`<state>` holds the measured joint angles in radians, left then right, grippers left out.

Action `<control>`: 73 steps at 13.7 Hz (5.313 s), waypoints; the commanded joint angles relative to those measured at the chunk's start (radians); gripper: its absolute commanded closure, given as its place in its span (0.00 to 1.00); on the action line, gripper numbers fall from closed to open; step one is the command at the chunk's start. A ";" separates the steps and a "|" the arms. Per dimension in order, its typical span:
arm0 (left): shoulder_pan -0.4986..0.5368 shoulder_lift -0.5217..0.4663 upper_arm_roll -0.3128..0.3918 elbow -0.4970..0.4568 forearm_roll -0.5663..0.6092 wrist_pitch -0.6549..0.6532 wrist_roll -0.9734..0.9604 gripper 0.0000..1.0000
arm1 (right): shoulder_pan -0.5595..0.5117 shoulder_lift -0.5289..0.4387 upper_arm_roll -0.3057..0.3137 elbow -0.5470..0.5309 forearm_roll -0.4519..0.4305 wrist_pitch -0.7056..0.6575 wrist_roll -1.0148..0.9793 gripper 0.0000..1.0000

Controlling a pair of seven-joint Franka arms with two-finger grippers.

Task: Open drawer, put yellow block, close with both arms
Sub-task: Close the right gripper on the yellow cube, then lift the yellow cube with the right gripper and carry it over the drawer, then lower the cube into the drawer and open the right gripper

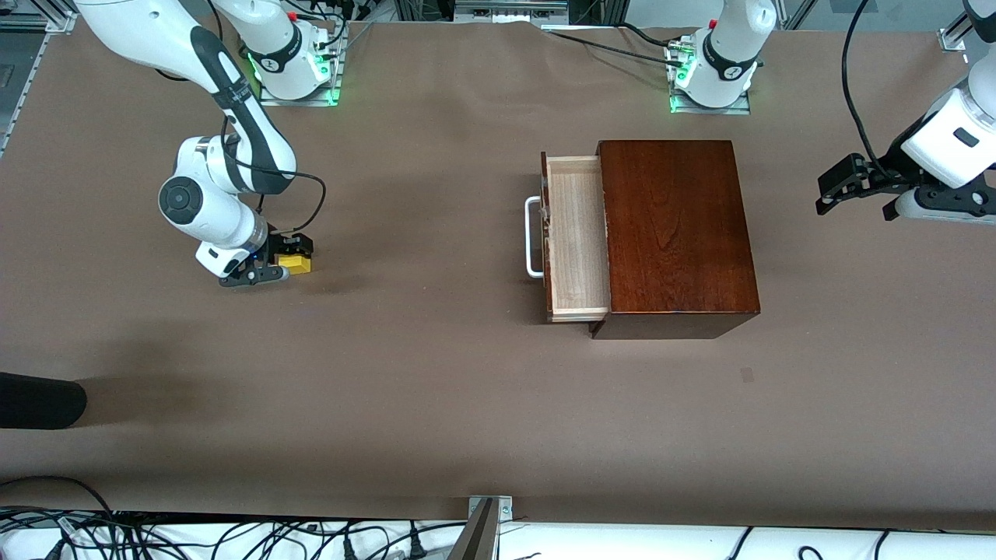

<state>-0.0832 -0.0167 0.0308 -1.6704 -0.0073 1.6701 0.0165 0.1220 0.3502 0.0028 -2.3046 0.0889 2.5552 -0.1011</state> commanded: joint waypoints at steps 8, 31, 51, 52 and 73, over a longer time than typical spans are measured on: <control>0.000 -0.012 -0.002 -0.002 -0.013 -0.035 0.007 0.00 | 0.008 -0.039 0.075 0.323 0.006 -0.345 -0.016 1.00; -0.001 -0.008 -0.002 0.011 -0.014 -0.038 0.005 0.00 | 0.804 0.392 0.079 1.292 -0.242 -0.710 -0.210 1.00; -0.001 -0.008 -0.002 0.011 -0.014 -0.041 0.005 0.00 | 0.857 0.530 0.075 1.321 -0.334 -0.641 -0.424 1.00; -0.003 -0.008 -0.003 0.011 -0.014 -0.041 0.005 0.00 | 0.857 0.532 0.075 1.318 -0.334 -0.645 -0.424 1.00; -0.006 -0.008 -0.003 0.012 -0.014 -0.052 0.005 0.00 | 0.780 0.393 0.069 1.324 -0.218 -0.659 -0.436 0.00</control>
<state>-0.0850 -0.0168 0.0261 -1.6687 -0.0073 1.6356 0.0161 0.9205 0.8241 0.0727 -0.9614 -0.1557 1.9374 -0.5273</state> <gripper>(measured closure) 0.000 0.000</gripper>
